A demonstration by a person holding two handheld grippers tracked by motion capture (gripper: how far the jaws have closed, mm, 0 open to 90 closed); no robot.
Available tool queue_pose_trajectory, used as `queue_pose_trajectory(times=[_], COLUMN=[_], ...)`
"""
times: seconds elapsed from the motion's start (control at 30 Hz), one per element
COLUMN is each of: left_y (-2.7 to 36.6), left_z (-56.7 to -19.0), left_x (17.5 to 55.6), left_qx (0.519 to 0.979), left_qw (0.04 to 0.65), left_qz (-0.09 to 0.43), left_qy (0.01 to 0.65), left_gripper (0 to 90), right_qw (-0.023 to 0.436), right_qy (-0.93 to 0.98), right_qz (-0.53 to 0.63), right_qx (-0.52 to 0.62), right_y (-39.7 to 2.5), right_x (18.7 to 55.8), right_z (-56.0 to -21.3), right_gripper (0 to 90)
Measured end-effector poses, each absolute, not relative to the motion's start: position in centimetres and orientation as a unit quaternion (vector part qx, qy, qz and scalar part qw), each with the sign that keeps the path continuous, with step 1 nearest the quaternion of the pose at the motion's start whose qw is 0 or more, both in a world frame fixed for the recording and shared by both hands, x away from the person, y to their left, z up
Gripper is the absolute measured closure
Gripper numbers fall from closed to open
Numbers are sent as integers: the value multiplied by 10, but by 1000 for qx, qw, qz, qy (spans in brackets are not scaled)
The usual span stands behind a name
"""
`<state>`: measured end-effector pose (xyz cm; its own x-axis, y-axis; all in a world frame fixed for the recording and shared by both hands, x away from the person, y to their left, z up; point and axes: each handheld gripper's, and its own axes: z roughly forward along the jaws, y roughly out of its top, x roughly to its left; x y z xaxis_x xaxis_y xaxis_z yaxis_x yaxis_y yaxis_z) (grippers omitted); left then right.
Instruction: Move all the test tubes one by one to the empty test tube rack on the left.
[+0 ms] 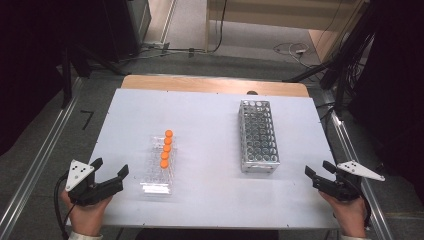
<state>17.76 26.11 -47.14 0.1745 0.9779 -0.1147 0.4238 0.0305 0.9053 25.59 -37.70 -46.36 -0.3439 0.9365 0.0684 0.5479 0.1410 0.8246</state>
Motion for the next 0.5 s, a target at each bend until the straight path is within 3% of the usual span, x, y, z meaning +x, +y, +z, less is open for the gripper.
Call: queue_pose_trajectory(times=[0.23,0.5], left_y=[265,267], left_z=[-483,-488], left_x=[183,186], left_qx=[620,616], left_qw=[442,428], left_qz=[286,295], left_qy=[582,591], left_gripper=[137,138], right_qw=[248,246], right_qy=[711,709], right_qz=[386,377], right_qx=[533,543], right_y=[-386,-391], right_x=[257,259], right_z=[-471,-478], right_gripper=[248,236])
